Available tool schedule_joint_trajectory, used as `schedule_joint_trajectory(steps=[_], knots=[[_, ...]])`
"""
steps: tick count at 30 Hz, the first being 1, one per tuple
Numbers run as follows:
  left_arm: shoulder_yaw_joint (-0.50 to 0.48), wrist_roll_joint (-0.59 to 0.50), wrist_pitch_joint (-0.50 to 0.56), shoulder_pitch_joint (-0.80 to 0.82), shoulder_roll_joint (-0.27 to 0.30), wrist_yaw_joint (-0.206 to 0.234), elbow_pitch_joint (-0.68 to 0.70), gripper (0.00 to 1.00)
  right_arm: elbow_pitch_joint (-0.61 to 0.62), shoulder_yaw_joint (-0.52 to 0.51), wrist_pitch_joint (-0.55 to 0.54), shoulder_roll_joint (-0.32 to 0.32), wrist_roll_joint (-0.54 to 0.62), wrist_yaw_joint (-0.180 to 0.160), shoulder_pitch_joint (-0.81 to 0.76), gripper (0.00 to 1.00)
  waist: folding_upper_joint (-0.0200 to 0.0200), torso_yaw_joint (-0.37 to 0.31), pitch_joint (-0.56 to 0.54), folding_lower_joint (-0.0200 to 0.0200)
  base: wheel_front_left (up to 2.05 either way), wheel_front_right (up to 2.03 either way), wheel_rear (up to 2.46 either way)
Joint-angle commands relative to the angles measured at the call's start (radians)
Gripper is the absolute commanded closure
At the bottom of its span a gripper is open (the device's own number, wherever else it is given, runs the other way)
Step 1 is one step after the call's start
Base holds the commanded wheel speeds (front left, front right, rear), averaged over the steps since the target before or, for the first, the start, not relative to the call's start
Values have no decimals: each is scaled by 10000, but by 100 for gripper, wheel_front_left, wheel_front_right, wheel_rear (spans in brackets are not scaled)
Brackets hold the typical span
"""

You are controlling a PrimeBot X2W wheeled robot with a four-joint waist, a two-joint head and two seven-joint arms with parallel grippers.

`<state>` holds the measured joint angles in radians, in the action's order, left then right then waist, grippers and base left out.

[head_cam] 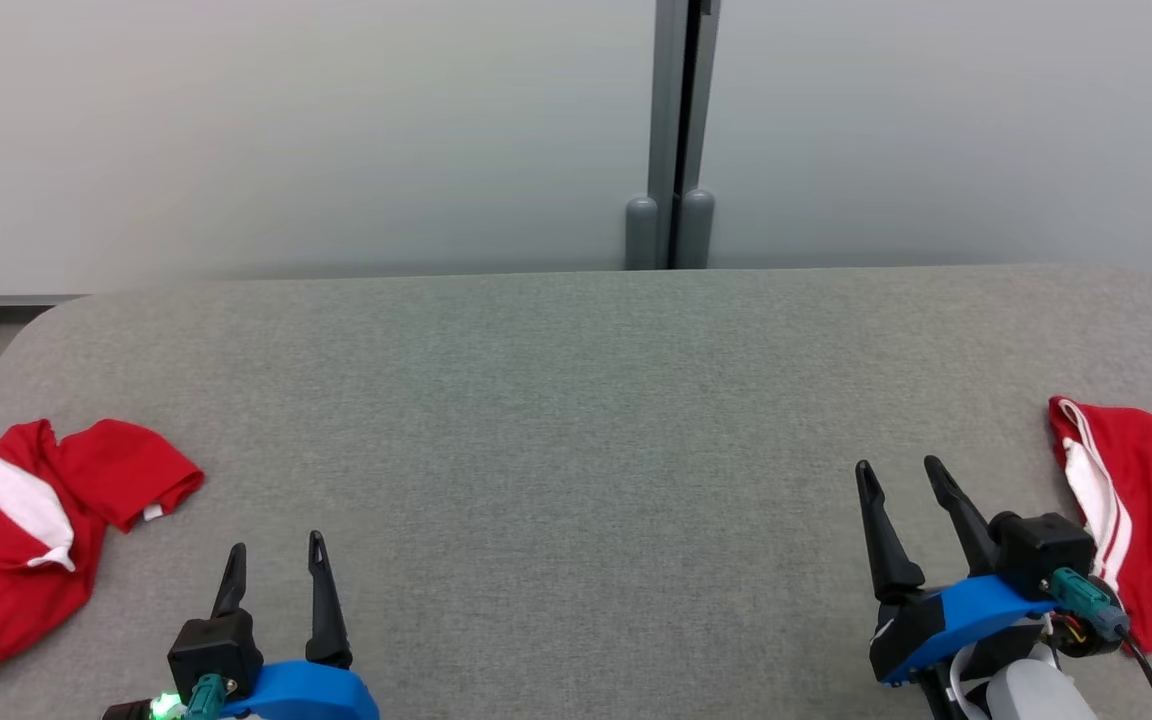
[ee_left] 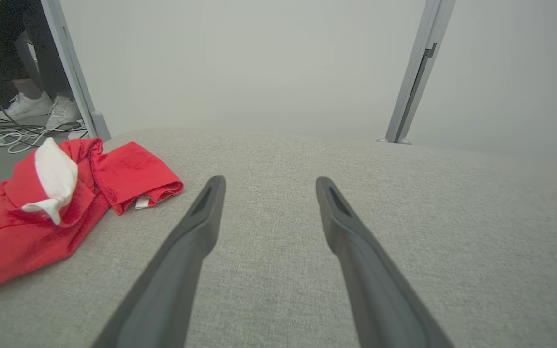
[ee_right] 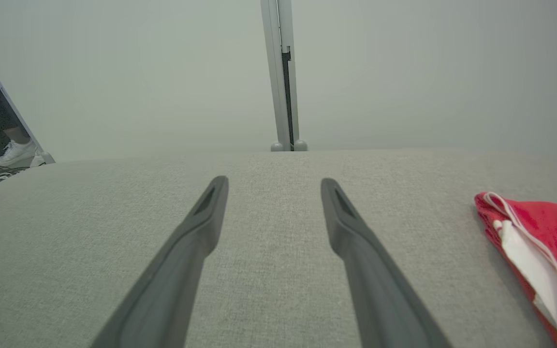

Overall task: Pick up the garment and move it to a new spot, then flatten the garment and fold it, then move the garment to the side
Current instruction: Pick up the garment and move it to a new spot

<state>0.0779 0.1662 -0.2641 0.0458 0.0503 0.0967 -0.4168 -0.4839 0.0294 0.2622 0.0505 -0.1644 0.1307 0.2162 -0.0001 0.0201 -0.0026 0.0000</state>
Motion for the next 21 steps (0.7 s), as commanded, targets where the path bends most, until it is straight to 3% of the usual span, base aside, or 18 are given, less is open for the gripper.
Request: schedule_joint_trajectory(steps=[1,16,21], knots=[[5,-5,2,17,5,23,16,0,38,18,38,14,-22,1,-192,0,1,175,47,0,0,0,0],[-480,-275,1,-213,3,-84,-123,0,-41,561,39,18,-407,1,-381,0,1,3177,22,0,0,0,0],[-601,-327,2,-278,-6,-149,-168,0,-82,730,38,19,-505,1,-385,0,1,3842,60,0,0,0,0]])
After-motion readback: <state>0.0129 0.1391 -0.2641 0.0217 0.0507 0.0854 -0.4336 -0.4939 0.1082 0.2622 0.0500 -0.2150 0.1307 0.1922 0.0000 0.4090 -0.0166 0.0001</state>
